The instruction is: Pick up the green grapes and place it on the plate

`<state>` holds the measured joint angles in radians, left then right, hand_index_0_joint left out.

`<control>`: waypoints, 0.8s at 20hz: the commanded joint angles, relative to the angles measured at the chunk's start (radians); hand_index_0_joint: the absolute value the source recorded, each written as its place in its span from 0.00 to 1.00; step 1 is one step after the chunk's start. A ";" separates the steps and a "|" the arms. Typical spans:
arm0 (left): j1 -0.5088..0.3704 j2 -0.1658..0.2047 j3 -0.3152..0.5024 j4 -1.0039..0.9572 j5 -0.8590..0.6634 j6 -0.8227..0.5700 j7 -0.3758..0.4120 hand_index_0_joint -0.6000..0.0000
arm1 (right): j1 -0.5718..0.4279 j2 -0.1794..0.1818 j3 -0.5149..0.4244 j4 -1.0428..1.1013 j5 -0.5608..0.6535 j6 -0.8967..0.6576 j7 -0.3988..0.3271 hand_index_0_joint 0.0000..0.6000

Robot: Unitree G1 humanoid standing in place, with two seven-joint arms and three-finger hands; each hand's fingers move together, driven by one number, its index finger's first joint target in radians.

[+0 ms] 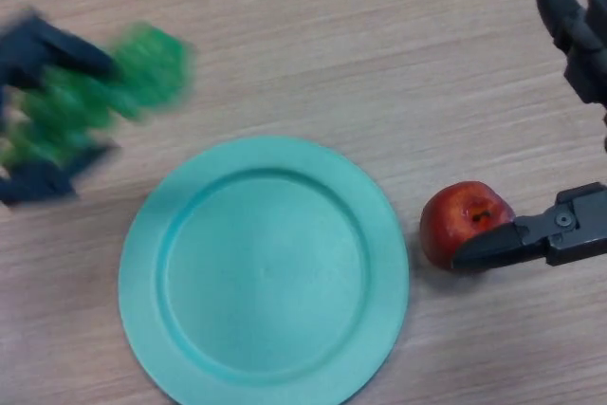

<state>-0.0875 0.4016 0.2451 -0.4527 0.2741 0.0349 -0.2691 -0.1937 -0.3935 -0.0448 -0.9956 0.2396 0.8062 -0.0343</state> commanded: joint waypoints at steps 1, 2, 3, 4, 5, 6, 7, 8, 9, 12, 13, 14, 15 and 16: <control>0.075 -0.024 0.051 -0.284 -0.121 0.089 -0.186 0.00 | -0.032 -0.024 -0.039 -0.052 -0.007 -0.132 -0.023 0.00; 0.097 -0.038 0.045 -0.317 -0.103 0.091 -0.232 0.00 | -0.033 -0.023 -0.037 -0.052 -0.008 -0.131 -0.022 0.00; 0.123 -0.063 0.031 -0.347 -0.039 0.062 -0.275 0.00 | -0.032 -0.026 -0.032 -0.052 -0.010 -0.132 -0.020 0.00; 0.131 -0.072 0.031 -0.345 -0.011 0.034 -0.283 0.00 | -0.033 -0.026 -0.031 -0.052 -0.014 -0.133 -0.018 0.00; 0.141 -0.086 0.028 -0.335 0.023 -0.010 -0.298 0.00 | -0.035 -0.024 -0.027 -0.052 -0.020 -0.134 -0.014 0.00; 0.134 -0.099 0.036 -0.338 -0.008 -0.011 -0.286 0.00 | -0.038 -0.023 -0.025 -0.052 -0.021 -0.132 -0.014 0.00; 0.129 -0.109 0.041 -0.340 -0.033 -0.011 -0.274 0.17 | -0.039 -0.023 -0.023 -0.052 -0.023 -0.131 -0.013 0.00; 0.130 -0.110 0.041 -0.341 -0.038 -0.011 -0.270 0.33 | -0.038 -0.023 -0.022 -0.052 -0.024 -0.131 -0.012 0.00; 0.132 -0.110 0.041 -0.347 -0.048 -0.006 -0.263 0.58 | -0.038 -0.021 -0.018 -0.052 -0.028 -0.129 -0.009 0.00; 0.130 -0.102 0.070 -0.373 -0.132 0.052 -0.282 1.00 | -0.044 -0.017 0.002 -0.052 -0.044 -0.111 0.003 0.00; 0.116 -0.093 0.099 -0.369 -0.187 0.080 -0.291 1.00 | -0.043 -0.015 0.010 -0.052 -0.053 -0.109 0.007 0.00; 0.105 -0.083 0.119 -0.364 -0.214 0.092 -0.294 1.00 | -0.045 -0.010 0.012 -0.052 -0.056 -0.105 0.010 0.00; 0.085 -0.068 0.155 -0.361 -0.265 0.113 -0.289 1.00 | -0.049 -0.003 0.017 -0.052 -0.064 -0.099 0.017 0.00; 0.070 -0.063 0.179 -0.365 -0.312 0.139 -0.274 1.00 | -0.047 0.004 0.020 -0.052 -0.072 -0.101 0.021 0.00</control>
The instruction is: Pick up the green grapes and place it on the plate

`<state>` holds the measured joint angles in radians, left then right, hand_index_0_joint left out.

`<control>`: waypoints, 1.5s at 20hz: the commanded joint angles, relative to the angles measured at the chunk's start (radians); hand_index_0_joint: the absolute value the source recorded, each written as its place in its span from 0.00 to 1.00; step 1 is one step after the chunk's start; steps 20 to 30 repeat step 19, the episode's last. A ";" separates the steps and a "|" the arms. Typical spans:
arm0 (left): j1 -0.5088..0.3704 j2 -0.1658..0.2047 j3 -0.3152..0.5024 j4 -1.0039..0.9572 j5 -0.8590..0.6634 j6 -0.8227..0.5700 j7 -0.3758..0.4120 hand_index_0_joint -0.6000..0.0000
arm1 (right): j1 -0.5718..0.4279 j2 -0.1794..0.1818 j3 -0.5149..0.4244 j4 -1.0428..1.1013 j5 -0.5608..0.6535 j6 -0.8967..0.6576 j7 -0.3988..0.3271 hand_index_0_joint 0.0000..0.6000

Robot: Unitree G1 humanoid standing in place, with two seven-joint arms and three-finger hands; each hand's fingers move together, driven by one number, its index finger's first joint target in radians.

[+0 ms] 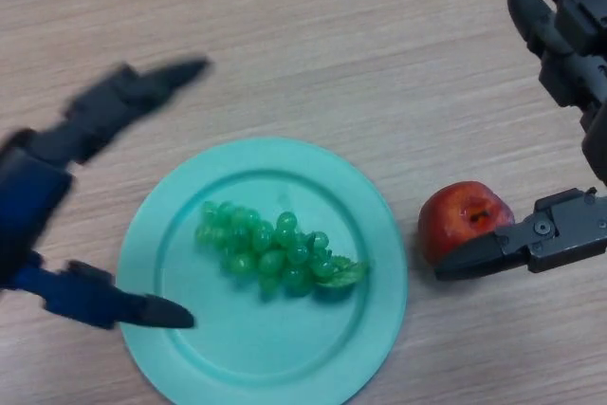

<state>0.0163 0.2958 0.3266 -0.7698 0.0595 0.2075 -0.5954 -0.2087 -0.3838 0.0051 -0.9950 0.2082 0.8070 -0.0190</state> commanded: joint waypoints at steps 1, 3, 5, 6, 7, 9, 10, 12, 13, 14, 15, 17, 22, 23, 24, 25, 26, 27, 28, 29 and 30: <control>-0.054 0.057 0.133 -0.051 -0.172 0.010 0.089 1.00 | -0.029 0.009 -0.026 -0.052 -0.053 -0.103 0.016 0.00; -0.067 0.066 0.186 -0.058 -0.297 0.065 0.169 1.00 | -0.031 0.026 -0.027 -0.052 -0.068 -0.101 0.032 0.00; -0.062 0.061 0.228 -0.067 -0.432 0.099 0.257 1.00 | -0.035 0.034 -0.042 -0.052 -0.063 -0.093 0.042 0.00; -0.054 0.056 0.239 -0.074 -0.487 0.111 0.283 1.00 | -0.036 0.036 -0.044 -0.052 -0.061 -0.093 0.042 0.00; -0.033 0.059 0.265 -0.095 -0.595 0.149 0.325 1.00 | -0.041 0.038 -0.042 -0.052 -0.063 -0.088 0.040 0.00; -0.021 0.077 0.318 -0.109 -0.730 0.196 0.405 1.00 | -0.040 0.048 -0.033 -0.052 -0.076 -0.092 0.044 0.00; -0.020 0.089 0.325 -0.111 -0.750 0.213 0.433 1.00 | -0.042 0.054 -0.028 -0.052 -0.083 -0.088 0.046 0.00; -0.017 0.107 0.329 -0.127 -0.769 0.243 0.498 1.00 | -0.046 0.066 -0.011 -0.052 -0.103 -0.080 0.054 0.00; -0.017 0.115 0.330 -0.144 -0.776 0.264 0.527 1.00 | -0.057 0.072 -0.009 -0.052 -0.107 -0.071 0.058 0.00; -0.019 0.117 0.333 -0.154 -0.789 0.278 0.543 1.00 | -0.058 0.073 -0.010 -0.052 -0.102 -0.070 0.058 0.00; -0.026 0.124 0.332 -0.170 -0.806 0.297 0.569 1.00 | -0.061 0.073 -0.014 -0.052 -0.091 -0.071 0.058 0.00; -0.060 0.181 0.348 -0.199 -0.900 0.387 0.620 1.00 | -0.058 0.079 -0.045 -0.052 -0.067 -0.067 0.068 0.00; -0.087 0.230 0.346 -0.205 -0.918 0.404 0.626 1.00 | -0.054 0.086 -0.055 -0.052 -0.074 -0.065 0.085 0.00; -0.087 0.230 0.346 -0.205 -0.918 0.404 0.626 1.00 | -0.054 0.086 -0.055 -0.052 -0.074 -0.065 0.085 0.00; -0.087 0.230 0.346 -0.205 -0.918 0.404 0.626 1.00 | -0.054 0.086 -0.055 -0.052 -0.074 -0.065 0.085 0.00; -0.087 0.230 0.346 -0.205 -0.918 0.404 0.626 1.00 | -0.054 0.086 -0.055 -0.052 -0.074 -0.065 0.085 0.00; -0.087 0.230 0.346 -0.205 -0.918 0.404 0.626 1.00 | -0.054 0.086 -0.055 -0.052 -0.074 -0.065 0.085 0.00; -0.087 0.230 0.346 -0.205 -0.918 0.404 0.626 1.00 | -0.054 0.086 -0.055 -0.052 -0.074 -0.065 0.085 0.00; -0.087 0.230 0.346 -0.205 -0.918 0.404 0.626 1.00 | -0.054 0.086 -0.055 -0.052 -0.074 -0.065 0.085 0.00; -0.087 0.230 0.346 -0.205 -0.918 0.404 0.626 1.00 | -0.054 0.086 -0.055 -0.052 -0.074 -0.065 0.085 0.00; -0.087 0.230 0.346 -0.205 -0.918 0.404 0.626 1.00 | -0.054 0.086 -0.055 -0.052 -0.074 -0.065 0.085 0.00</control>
